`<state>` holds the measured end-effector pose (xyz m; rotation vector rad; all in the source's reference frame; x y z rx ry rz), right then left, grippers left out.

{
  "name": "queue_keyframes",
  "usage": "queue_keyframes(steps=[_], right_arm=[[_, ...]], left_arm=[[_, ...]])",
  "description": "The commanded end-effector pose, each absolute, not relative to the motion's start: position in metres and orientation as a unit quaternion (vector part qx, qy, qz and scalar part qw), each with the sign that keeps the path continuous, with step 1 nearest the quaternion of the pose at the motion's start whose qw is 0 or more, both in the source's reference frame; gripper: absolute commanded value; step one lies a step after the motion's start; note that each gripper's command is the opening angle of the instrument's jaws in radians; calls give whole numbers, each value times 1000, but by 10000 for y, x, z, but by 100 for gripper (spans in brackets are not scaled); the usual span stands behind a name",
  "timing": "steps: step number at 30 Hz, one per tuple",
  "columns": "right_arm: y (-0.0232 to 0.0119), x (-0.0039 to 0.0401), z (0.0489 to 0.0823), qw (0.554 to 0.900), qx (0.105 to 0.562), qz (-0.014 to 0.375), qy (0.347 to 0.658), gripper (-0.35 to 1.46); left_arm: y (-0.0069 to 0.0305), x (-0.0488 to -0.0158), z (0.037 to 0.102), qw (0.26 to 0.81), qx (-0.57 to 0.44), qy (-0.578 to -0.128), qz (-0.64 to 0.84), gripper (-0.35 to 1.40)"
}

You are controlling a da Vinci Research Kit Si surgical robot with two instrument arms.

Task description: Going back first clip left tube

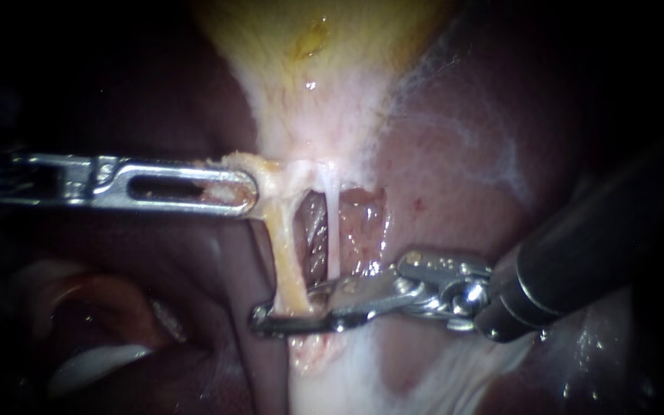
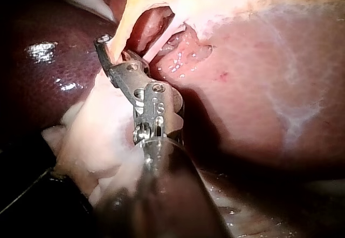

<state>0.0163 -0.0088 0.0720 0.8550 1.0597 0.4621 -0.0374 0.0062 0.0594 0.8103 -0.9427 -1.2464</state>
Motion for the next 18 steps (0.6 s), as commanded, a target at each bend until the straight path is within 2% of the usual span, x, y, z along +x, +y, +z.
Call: queue_keyframes(steps=[1,7,8,10,12,14,18], right_arm=[[-88,163,720,752,392,212,485,-35],[-87,163,722,753,390,213,486,-35],[-88,163,721,748,390,211,494,-28],[-88,163,721,745,371,182,523,3],[-87,166,722,741,359,169,542,31],[-86,168,723,744,346,153,550,41],[-85,167,723,754,316,133,560,48]], left_arm=[[62,-374,594,637,355,-413,-546,-35],[62,-374,595,637,355,-413,-546,-35],[62,-374,595,637,355,-413,-545,-35],[62,-374,595,637,354,-413,-546,-35],[63,-373,596,637,354,-413,-546,-35],[63,-372,596,637,354,-413,-546,-35],[63,-372,596,637,354,-413,-546,-35]])
